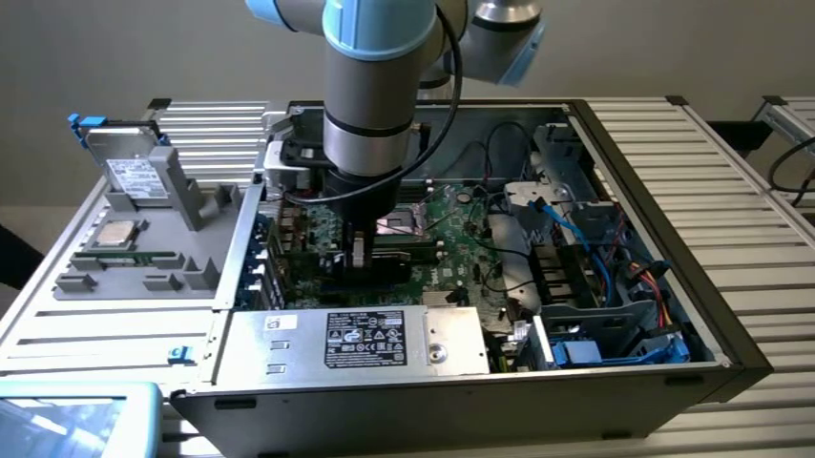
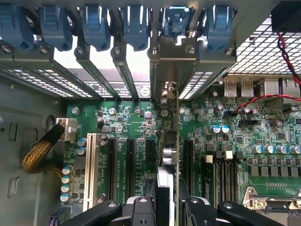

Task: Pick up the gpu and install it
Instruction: 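Insert the gpu into the slot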

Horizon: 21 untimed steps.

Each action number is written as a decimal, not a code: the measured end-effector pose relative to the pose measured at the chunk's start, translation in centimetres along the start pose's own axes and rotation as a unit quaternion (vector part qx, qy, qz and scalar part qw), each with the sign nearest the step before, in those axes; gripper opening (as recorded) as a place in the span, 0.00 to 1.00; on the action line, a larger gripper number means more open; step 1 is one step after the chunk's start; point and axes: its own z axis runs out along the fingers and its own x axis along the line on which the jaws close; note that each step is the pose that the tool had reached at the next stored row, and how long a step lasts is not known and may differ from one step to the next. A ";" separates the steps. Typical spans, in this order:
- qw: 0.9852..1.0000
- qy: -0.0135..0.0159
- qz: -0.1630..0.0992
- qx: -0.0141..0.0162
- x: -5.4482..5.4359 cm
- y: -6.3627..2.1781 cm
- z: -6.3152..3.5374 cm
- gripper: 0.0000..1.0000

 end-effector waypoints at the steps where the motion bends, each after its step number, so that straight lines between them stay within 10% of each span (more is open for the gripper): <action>1: 1.000 0.000 0.000 0.000 0.0 0.04 0.04 0.29; 21: 1.000 0.000 0.000 0.000 0.0 0.21 0.31 0.29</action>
